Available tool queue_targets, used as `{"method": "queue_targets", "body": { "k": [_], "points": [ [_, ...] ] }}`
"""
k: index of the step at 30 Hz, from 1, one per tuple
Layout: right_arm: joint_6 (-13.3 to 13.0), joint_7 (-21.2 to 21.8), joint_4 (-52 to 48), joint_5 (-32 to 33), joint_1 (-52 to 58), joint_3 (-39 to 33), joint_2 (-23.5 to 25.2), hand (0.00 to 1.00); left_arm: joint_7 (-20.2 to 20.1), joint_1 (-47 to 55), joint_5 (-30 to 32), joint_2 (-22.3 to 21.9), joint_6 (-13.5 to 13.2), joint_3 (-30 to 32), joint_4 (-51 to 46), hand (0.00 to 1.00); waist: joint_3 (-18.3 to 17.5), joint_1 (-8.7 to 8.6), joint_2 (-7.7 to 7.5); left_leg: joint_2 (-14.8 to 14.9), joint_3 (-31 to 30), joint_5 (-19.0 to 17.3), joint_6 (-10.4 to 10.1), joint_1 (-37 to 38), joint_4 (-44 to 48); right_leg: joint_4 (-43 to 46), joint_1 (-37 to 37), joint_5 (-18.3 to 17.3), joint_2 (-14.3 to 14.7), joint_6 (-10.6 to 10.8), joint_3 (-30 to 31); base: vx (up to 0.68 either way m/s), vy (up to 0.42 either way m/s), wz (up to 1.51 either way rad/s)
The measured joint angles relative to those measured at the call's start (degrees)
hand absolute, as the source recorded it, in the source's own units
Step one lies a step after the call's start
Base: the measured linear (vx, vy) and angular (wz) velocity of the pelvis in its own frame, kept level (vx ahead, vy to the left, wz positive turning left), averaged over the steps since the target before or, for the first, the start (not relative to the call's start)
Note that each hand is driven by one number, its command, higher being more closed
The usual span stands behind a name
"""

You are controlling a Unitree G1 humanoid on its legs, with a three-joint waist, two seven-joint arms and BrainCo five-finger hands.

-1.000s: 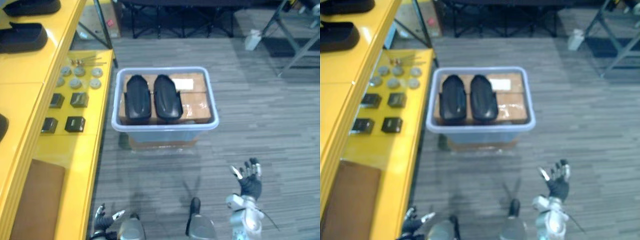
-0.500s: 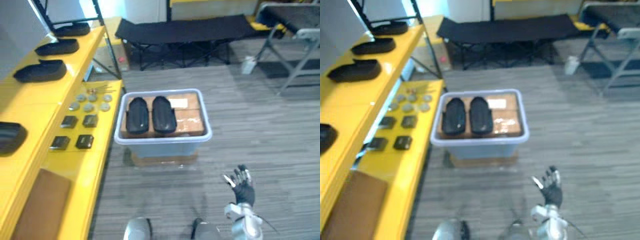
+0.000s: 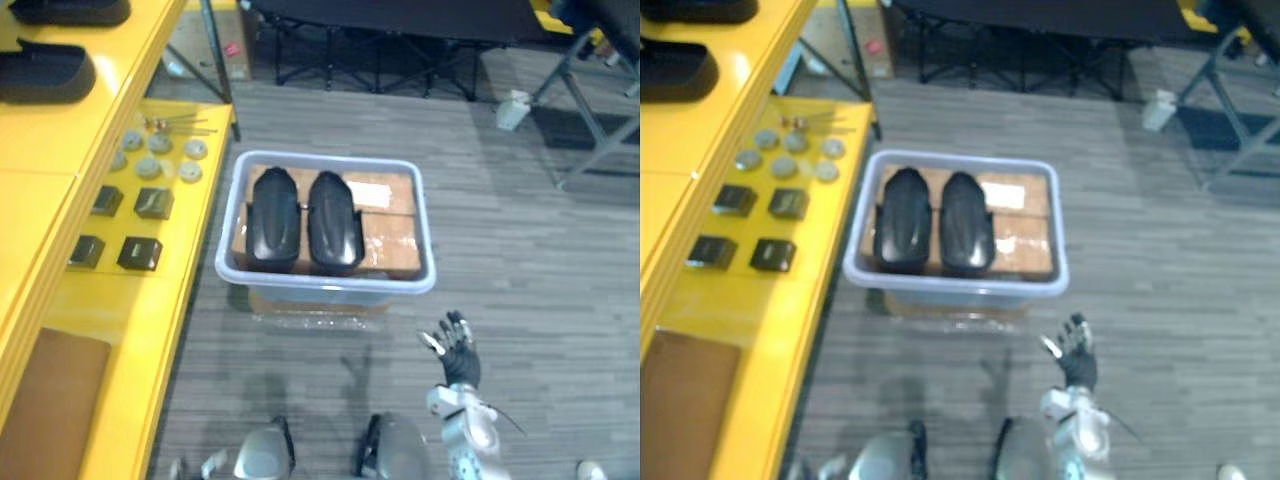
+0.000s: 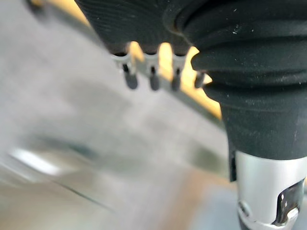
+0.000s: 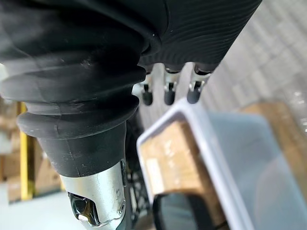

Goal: Walk over and take plastic housings, then place them on the shelf

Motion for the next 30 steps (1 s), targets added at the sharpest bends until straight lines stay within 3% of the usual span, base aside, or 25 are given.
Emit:
{"method": "queue_targets", "body": {
  "k": [2, 3, 4, 6, 8, 9, 10, 11, 15, 17, 21, 24, 30],
  "points": [
    [-0.9, 0.2, -0.3, -0.1, 0.1, 0.0, 0.0, 0.0, -0.2, -0.7, 0.0, -0.5, 0.2, -0.9, 0.1, 0.0, -0.1, -0.54, -0.2, 0.8, -1.8, -1.0, -2.3, 0.6, 0.7, -7.6, -0.2, 5.9, 0.6, 0.9, 4.8, 0.36, -0.312, 0.55],
    [-1.3, 0.4, -0.6, -0.1, 1.1, 0.0, 0.6, 0.0, 0.0, -0.2, -0.1, -0.2, 0.9, -0.9, 0.4, 0.0, -0.4, -0.98, -1.64, 0.8, -3.0, -3.0, -5.6, 1.8, 2.0, -10.6, 1.4, 18.3, 0.3, 1.0, 7.1, 0.34, -0.332, 0.59],
    [-1.3, 0.4, -0.4, -0.1, 1.2, 0.0, 0.6, 0.0, 0.2, -0.1, -0.3, -0.7, 1.5, -0.6, 1.7, 0.0, -0.1, -0.84, -1.2, 1.5, -3.3, -4.0, -7.3, 3.2, 2.2, -9.8, 2.9, 14.6, 0.5, 4.0, 6.9, 0.29, -0.318, 0.36],
    [-1.3, 0.5, -0.5, -0.1, -0.4, -0.1, -0.2, 0.0, 1.1, 1.0, -2.0, -3.8, 3.5, -0.6, 3.1, 0.0, 0.4, -0.46, 1.74, 4.8, -3.4, -2.2, -9.6, 2.9, 1.9, -12.1, 4.0, 12.9, 3.3, 2.9, 4.9, 0.27, -0.292, 0.01],
    [-0.7, 0.3, -0.2, 0.0, -0.2, -0.7, -0.6, 0.0, 1.7, 1.0, -2.3, -4.7, 3.4, 0.6, 3.7, 0.0, 0.7, -0.88, 2.31, 4.9, -4.7, 0.8, -11.1, 2.2, 3.4, -13.2, 6.1, 12.5, 3.1, 2.3, 3.3, 0.19, -0.166, 0.39],
    [-0.4, 0.0, -0.3, -0.1, -0.1, -1.4, -0.1, 0.0, 1.7, 0.9, -1.5, -4.8, 2.8, 1.0, 3.8, 0.0, 1.1, -0.92, 1.3, 4.5, -4.5, 0.2, -10.4, 1.2, 3.2, -13.8, 8.0, 12.3, 2.1, 2.0, 2.8, 0.13, -0.113, 0.56],
    [-0.4, -0.2, -0.4, -0.1, 0.0, -2.0, -0.3, 0.0, 1.8, 0.9, -1.1, -4.9, 2.6, 0.9, 3.8, 0.0, 1.0, -1.12, 1.41, 4.2, -4.2, 1.1, -9.3, 1.1, 0.1, -13.9, 8.7, 12.3, 1.8, 2.0, 1.7, 0.07, -0.052, 0.54],
    [-0.4, -0.7, -1.1, -0.1, -0.2, -3.0, -1.1, 0.0, 1.9, 0.9, -1.0, -5.1, 2.4, 0.3, 3.8, 0.0, 0.8, -1.13, 2.25, 4.1, -4.0, 3.9, -9.8, 0.7, -3.8, -13.9, 8.9, 12.1, 1.9, 2.2, 0.4, 0.05, -0.028, 0.38],
    [-0.2, -3.8, -4.2, -2.3, -0.7, -3.3, 0.1, 0.0, 1.9, -0.5, 1.3, -3.4, 1.7, -0.4, 3.7, 0.0, 1.8, -0.74, 0.29, 2.6, -3.8, 4.6, -10.5, -0.2, -6.4, -17.0, 8.6, 12.3, 1.1, 3.0, 0.2, -0.01, 0.029, 0.16],
    [-0.2, -3.8, -5.1, -2.3, -0.7, -3.4, 0.2, 0.0, 1.8, -0.8, 1.6, -2.9, 1.5, -1.4, 3.7, 0.0, 2.1, -0.71, 0.1, 2.5, -2.7, 4.6, -10.5, -0.1, -6.7, -18.2, 8.7, 13.1, 0.9, 3.5, 0.5, -0.04, 0.027, -0.12],
    [-0.2, -6.5, -6.2, -5.0, -2.7, -2.9, 0.1, 0.0, 1.8, -1.7, 5.7, -2.6, 1.1, -3.6, 3.8, 0.0, 2.9, -0.86, 0.99, 2.3, -1.4, 4.6, -10.5, -0.1, -6.8, -20.0, 8.7, 14.8, 0.9, 3.6, 1.6, -0.06, 0.029, -0.17],
    [0.0, -11.1, -5.7, -6.9, -8.4, -1.7, -0.4, 0.0, 1.8, -4.0, 9.5, -1.4, 1.2, -7.4, 3.9, 0.0, 5.2, -0.86, 1.83, 2.1, -1.0, 4.6, -10.3, -0.3, -6.5, -21.1, 8.7, 16.1, 0.9, 3.6, 2.1, -0.09, 0.016, -0.11],
    [4.6, -20.6, 7.3, -9.6, -28.4, -2.0, -4.1, 0.0, 3.0, -7.9, 10.1, -0.4, 0.9, -11.9, 5.5, 0.0, 7.6, 0.82, 3.65, 1.5, -2.0, 5.1, -9.6, -4.8, -4.6, -21.7, 5.9, 17.9, 0.5, 3.8, 1.7, -0.07, 0.01, 0.07]
  ]
}}
